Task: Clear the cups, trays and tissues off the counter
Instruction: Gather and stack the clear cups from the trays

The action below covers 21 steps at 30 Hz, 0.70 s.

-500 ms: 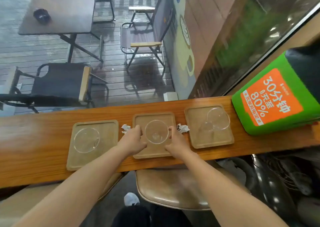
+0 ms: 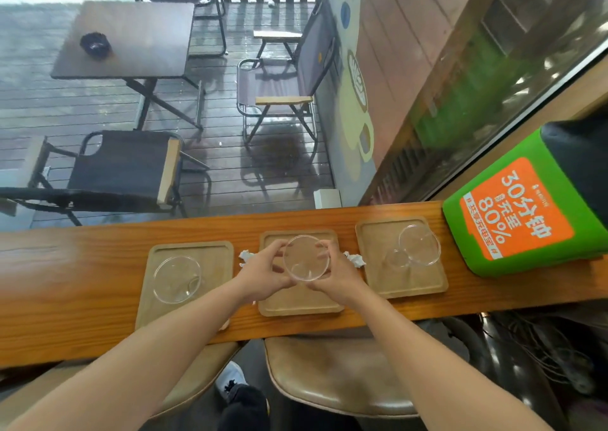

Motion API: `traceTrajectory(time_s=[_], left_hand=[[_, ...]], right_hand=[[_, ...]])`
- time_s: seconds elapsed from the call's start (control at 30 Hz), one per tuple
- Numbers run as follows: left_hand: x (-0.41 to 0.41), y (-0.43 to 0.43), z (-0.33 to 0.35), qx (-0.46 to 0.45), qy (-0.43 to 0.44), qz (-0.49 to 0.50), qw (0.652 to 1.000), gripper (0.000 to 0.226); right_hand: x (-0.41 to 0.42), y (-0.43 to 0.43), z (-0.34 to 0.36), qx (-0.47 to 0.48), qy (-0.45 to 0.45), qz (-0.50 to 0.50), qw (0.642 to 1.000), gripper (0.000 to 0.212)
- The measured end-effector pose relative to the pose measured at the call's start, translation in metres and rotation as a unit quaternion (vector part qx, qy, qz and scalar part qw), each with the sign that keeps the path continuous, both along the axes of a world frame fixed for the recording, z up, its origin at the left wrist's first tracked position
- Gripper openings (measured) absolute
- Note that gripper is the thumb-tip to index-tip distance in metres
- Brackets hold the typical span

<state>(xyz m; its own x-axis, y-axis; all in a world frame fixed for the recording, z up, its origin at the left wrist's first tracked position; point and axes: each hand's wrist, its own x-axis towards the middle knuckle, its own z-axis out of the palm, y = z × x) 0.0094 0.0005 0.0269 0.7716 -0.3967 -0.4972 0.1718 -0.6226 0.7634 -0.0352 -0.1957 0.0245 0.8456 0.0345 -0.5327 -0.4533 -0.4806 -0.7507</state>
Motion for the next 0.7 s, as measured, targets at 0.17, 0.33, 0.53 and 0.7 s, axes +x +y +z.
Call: traceTrajectory(time_s=[0.17, 0.33, 0.53, 0.7], left_hand=[[0.011, 0.025, 0.045, -0.036, -0.055, 0.020, 0.998, 0.069], [0.015, 0.063, 0.081, -0.044, -0.120, 0.057, 0.990, 0.072], [0.005, 0.122, 0.097, -0.038, -0.155, 0.124, 0.979, 0.077], [-0.007, 0.168, 0.103, -0.036, -0.161, 0.154, 0.974, 0.073]], right_hand=[[0.022, 0.022, 0.048, 0.003, -0.069, 0.020, 0.997, 0.073], [0.044, 0.058, 0.087, 0.008, -0.116, 0.052, 0.992, 0.075], [0.060, 0.113, 0.112, 0.017, -0.139, 0.120, 0.983, 0.078], [0.062, 0.157, 0.115, 0.017, -0.141, 0.160, 0.977, 0.081]])
